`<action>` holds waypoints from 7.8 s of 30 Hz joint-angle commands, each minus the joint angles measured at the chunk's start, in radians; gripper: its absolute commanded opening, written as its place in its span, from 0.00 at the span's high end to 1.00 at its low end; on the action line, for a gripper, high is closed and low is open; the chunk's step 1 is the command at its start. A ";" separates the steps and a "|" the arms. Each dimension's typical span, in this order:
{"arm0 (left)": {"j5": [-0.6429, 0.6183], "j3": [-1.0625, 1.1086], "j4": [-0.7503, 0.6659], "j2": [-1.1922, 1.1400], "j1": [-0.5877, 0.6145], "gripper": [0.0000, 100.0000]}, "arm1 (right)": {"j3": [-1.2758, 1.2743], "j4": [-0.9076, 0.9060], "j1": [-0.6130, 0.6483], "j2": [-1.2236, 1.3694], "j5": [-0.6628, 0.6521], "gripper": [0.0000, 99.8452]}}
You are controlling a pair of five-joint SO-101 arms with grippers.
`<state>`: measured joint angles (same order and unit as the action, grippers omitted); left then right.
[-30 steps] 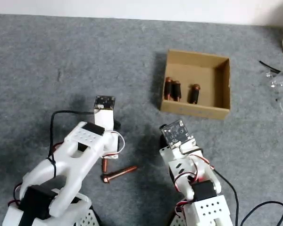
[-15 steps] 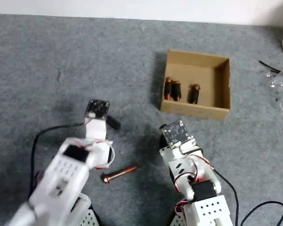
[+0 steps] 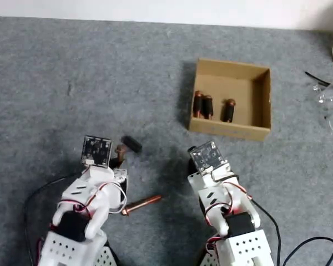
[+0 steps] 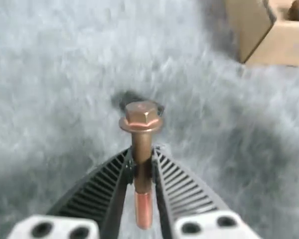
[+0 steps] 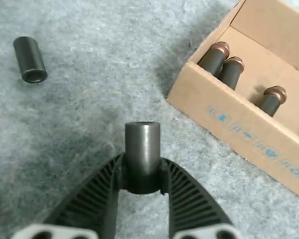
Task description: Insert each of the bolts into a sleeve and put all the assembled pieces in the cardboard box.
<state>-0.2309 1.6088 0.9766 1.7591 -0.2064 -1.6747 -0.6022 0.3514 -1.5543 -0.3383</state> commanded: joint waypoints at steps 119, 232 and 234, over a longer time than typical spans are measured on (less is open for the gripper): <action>-0.295 0.087 -0.819 0.047 -0.249 0.99 | -0.124 0.125 0.228 -0.277 0.034 1.00; -0.133 0.094 -0.914 -0.188 -0.340 0.97 | -0.124 0.127 0.177 -0.277 -0.028 1.00; -0.133 0.094 -0.913 -0.188 -0.340 0.90 | -0.124 0.127 0.177 -0.277 -0.028 1.00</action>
<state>-0.3767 1.6824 0.0836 1.5643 -0.5455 -1.6747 -0.4933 0.5554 -1.8075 -0.3537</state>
